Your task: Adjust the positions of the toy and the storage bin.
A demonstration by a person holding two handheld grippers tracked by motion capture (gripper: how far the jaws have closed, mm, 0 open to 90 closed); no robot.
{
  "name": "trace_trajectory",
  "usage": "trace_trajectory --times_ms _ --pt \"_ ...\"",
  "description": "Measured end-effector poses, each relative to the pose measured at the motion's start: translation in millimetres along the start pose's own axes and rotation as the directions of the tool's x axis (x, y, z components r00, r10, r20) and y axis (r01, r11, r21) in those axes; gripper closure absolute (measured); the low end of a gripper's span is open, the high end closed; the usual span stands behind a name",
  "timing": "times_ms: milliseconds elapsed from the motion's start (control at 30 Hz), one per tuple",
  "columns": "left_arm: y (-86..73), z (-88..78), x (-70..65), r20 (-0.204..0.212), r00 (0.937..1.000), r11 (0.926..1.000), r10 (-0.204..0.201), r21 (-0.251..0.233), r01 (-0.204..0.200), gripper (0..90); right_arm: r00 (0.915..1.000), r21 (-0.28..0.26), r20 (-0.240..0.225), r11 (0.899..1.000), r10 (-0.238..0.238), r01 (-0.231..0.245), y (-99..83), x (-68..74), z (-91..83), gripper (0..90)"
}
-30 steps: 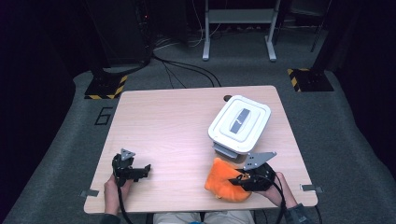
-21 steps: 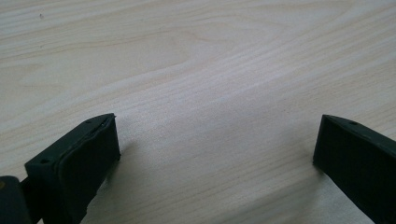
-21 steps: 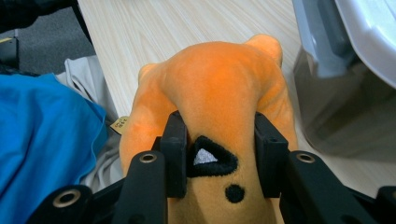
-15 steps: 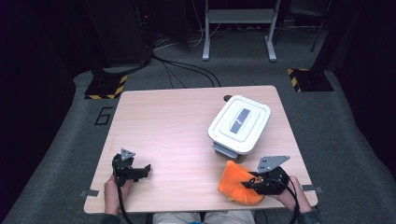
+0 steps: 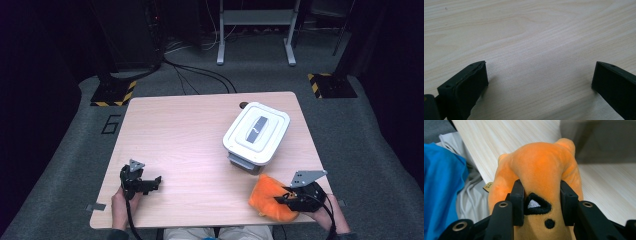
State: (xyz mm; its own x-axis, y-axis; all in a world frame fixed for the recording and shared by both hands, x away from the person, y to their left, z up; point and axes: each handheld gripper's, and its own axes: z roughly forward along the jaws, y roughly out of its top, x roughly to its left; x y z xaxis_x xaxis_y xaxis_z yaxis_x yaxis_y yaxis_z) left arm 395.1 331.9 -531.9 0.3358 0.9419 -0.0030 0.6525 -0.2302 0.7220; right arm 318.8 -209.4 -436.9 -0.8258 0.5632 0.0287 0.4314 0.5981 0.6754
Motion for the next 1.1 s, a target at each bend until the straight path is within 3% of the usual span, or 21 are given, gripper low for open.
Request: trace_trajectory --times_ms 367,567,767,967,1100 --pt "0.1 0.0 0.1 0.000 1.0000 1.0000 0.001 0.000 -0.001 0.2 0.9914 -0.017 0.101 0.996 0.084 -0.082 -21.3 -13.5 -21.2 63.2" --pt "0.0 0.0 0.1 0.000 1.0000 1.0000 0.001 0.000 -0.001 0.2 0.9740 -0.039 0.175 0.990 0.144 -0.139 -24.6 -21.5 -25.3 63.2" --pt "0.0 0.0 0.1 0.000 1.0000 1.0000 0.001 0.000 -0.001 0.2 0.9424 -0.070 0.260 0.978 0.210 -0.199 -24.2 -29.0 -28.3 63.0" --pt "0.0 0.0 0.1 0.000 1.0000 1.0000 0.001 0.000 -0.001 0.2 0.8870 -0.124 0.358 0.956 0.291 -0.264 -20.7 -39.5 -27.2 62.8" --pt "0.0 0.0 0.1 0.000 1.0000 1.0000 0.001 0.000 -0.001 0.2 0.8567 -0.150 0.397 0.944 0.330 -0.294 -18.7 -45.7 -25.9 62.7"
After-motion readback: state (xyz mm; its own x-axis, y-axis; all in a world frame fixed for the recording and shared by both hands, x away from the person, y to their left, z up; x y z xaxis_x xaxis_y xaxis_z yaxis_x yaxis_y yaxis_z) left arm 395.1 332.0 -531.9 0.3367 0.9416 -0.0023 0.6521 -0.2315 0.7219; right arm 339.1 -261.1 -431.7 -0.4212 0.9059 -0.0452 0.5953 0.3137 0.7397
